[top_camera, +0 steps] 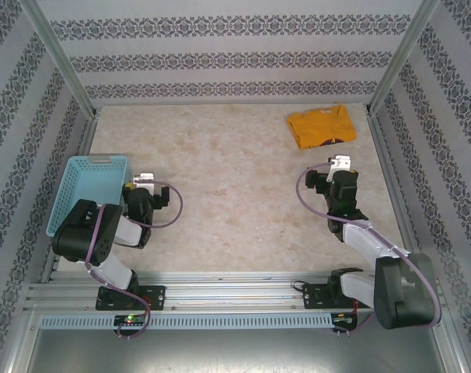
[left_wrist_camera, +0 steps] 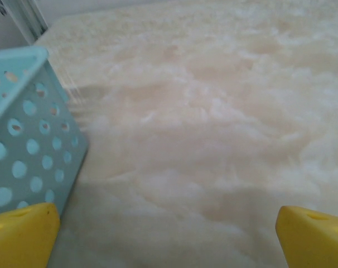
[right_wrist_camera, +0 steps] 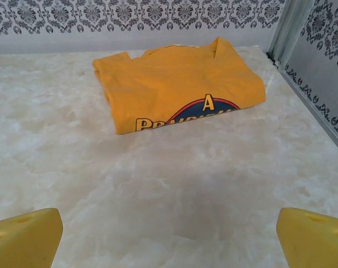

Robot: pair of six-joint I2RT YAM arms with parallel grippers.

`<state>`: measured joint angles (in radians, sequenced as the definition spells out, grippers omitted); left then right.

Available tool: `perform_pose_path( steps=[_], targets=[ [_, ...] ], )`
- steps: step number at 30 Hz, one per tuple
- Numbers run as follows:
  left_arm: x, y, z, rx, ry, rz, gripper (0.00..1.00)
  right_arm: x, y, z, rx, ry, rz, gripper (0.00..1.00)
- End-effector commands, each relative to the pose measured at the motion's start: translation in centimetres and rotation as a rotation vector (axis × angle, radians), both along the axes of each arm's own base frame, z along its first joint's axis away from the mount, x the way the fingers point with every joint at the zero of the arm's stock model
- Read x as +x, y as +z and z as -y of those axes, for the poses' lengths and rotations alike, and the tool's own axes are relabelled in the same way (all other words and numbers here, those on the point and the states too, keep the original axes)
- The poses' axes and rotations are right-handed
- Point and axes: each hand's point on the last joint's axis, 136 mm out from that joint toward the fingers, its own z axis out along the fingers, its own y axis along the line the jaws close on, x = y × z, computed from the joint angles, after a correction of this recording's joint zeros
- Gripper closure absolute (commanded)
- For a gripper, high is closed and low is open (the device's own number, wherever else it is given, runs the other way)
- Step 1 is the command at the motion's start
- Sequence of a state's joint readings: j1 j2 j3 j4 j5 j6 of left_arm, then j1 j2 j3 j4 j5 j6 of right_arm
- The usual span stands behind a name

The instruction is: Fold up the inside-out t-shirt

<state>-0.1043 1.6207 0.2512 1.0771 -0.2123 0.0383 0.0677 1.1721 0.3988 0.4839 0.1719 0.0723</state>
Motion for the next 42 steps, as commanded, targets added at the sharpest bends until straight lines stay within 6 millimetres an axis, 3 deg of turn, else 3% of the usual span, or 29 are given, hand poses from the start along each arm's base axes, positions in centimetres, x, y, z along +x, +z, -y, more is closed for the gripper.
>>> perform_pose_path(
  steps=[1,5,15,19,21,42],
  targets=[
    [2.4,3.3,0.4,-0.020,-0.045,0.099,0.00,0.8,-1.0,0.5,0.017,0.006,-0.001,0.02],
    [3.0,3.0,-0.5,-0.067,-0.030,0.064,0.00,1.8,-2.0,0.5,0.041,0.026,-0.035,0.02],
    [3.1,2.9,-0.8,-0.071,-0.010,0.051,0.00,2.3,-1.3,0.6,0.067,0.054,0.039,0.02],
    [2.8,3.0,-2.0,-0.074,0.061,0.063,0.00,3.1,-2.6,0.9,0.055,0.048,0.067,0.02],
    [2.8,3.0,-2.0,-0.073,0.062,0.062,0.00,3.6,-3.3,-0.1,0.037,0.092,0.042,0.02],
    [2.8,3.0,-2.0,-0.071,0.062,0.064,0.00,3.4,-3.4,-0.1,-0.002,0.060,0.050,0.02]
  ],
)
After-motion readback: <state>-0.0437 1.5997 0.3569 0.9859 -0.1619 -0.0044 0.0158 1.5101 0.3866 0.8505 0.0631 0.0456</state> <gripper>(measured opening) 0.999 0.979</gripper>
